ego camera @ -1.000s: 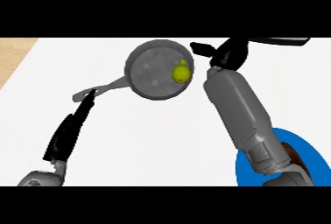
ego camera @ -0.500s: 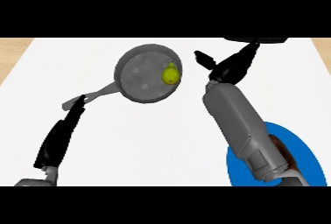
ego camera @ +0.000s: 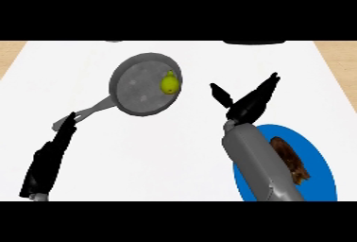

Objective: Pick the pear from the plate and place it in the pan

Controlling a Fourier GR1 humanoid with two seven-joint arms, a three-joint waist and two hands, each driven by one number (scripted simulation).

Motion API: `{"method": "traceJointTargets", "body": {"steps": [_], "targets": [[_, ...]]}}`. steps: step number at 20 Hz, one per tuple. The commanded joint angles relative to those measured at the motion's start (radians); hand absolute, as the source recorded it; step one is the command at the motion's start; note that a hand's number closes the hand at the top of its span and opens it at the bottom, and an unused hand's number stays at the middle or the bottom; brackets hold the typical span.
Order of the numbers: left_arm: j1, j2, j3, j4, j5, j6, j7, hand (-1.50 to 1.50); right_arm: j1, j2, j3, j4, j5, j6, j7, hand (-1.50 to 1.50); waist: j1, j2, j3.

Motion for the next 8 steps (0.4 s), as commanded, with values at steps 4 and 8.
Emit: {"method": "traceJointTargets", "body": {"steps": [4, 8], "targets": [[0.026, -0.011, 0.004, -0.012, -0.005, 0.004, -0.008, 0.0, 0.316, 0.003, 0.098, -0.343, 0.13, 0.016, 0.049, -1.5, -0.03, -0.001, -0.001], [0.005, -0.013, 0.021, -0.003, -0.01, 0.013, 0.006, 0.0, 0.534, 0.003, 0.133, -0.622, 0.21, 0.103, 0.049, -1.5, -0.031, 0.005, -0.001]]}}
